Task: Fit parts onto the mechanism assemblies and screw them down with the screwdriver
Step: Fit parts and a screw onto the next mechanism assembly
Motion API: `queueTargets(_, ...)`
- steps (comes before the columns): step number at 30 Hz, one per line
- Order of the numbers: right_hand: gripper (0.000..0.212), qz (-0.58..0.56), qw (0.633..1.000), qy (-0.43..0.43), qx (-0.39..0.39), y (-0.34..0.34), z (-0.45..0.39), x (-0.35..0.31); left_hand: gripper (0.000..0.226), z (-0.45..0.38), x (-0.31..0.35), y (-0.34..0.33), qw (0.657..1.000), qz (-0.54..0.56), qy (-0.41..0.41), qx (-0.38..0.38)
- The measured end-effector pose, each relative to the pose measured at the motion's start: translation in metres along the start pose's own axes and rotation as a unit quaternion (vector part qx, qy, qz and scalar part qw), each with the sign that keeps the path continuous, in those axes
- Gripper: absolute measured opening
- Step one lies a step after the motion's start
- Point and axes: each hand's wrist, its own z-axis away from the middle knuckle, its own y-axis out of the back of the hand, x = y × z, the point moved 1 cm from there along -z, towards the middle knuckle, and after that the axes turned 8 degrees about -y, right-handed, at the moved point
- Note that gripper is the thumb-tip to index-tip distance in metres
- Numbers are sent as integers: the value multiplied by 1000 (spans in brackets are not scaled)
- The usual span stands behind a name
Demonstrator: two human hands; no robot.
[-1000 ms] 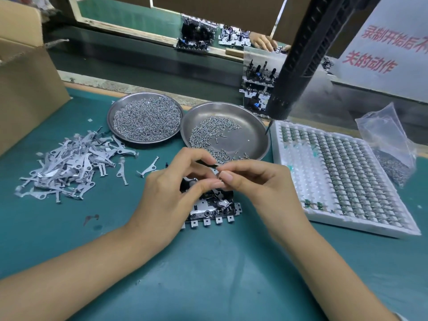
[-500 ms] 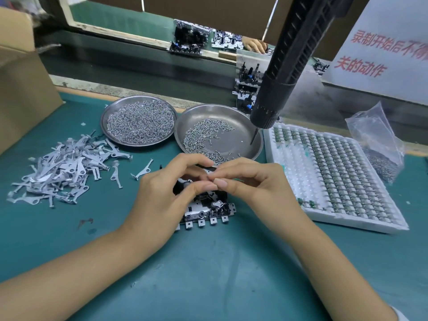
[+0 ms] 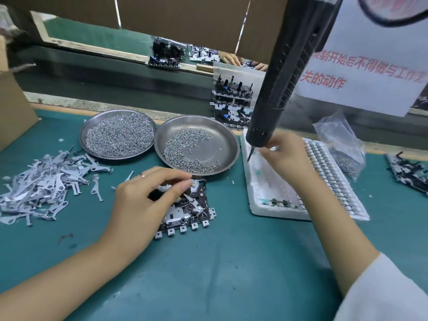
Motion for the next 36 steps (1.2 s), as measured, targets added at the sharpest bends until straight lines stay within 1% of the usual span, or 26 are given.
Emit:
queueTargets(2, 29, 80, 997, 3, -16, -6, -14, -1, 11, 0, 0, 0, 1000, 7, 9, 4)
queueTargets(4, 26, 130, 991, -14, -31, -10, -26, -3, 11, 0, 1, 0, 1000, 7, 18, 5)
queueTargets(7, 13, 169, 984, -37, -40, -14, -38, -6, 14, 0, 1, 0, 999, 15, 38, 5)
queueTargets(11, 16, 217, 974, -45, -44, -16, -37, -11, 15, -1, 2, 0, 999, 18, 43, -6)
queueTargets(13, 22, 230, 972, -29, -45, -14, -35, -13, 16, -1, 2, 0, 999, 21, 46, -8)
queueTargets(14, 22, 236, 971, -13, -44, -13, -33, -13, 17, -1, 2, 0, 999, 21, 46, -9)
queueTargets(16, 14, 245, 969, 17, -35, -9, -30, -13, 17, -2, 3, 0, 999, 19, 42, -11)
queueTargets(17, 14, 241, 970, 29, -28, -8, -29, -13, 17, -2, 3, 0, 999, 18, 39, -11)
queueTargets(19, 18, 207, 977, 50, -2, -3, -27, -11, 17, -2, 4, -1, 999, 21, 38, -9)
queueTargets(21, 18, 145, 989, 38, 19, 5, -22, -8, 17, -2, 4, -1, 999, 29, 39, -8)
queueTargets(22, 15, 91, 996, 9, 11, 11, -17, -6, 16, -2, 4, -1, 999, 30, 38, -7)
queueTargets(23, 12, 20, 999, -30, -15, 16, -10, -5, 16, -2, 3, -1, 999, 29, 36, -7)
queueTargets(24, 11, -66, 994, -63, -56, 19, 1, -5, 17, -2, 3, -1, 999, 28, 35, -7)
queueTargets(26, 12, -241, 956, -92, -140, 19, 25, -11, 17, -2, 3, -1, 999, 28, 33, -6)
queueTargets(27, 13, -306, 932, -92, -171, 13, 37, -15, 18, -2, 3, -1, 999, 29, 33, -6)
queueTargets(29, 18, -396, 890, -86, -212, -4, 55, -25, 18, -1, 3, -1, 999, 35, 37, -8)
queueTargets(31, 20, -439, 866, -91, -224, -23, 67, -34, 18, -1, 3, -1, 998, 47, 40, -12)
queueTargets(34, 25, -433, 873, -94, -204, -40, 77, -40, 17, -2, 3, -2, 998, 53, 33, -21)
queueTargets(36, 24, -432, 876, -92, -197, -45, 81, -41, 17, -1, 2, -2, 998, 50, 29, -25)
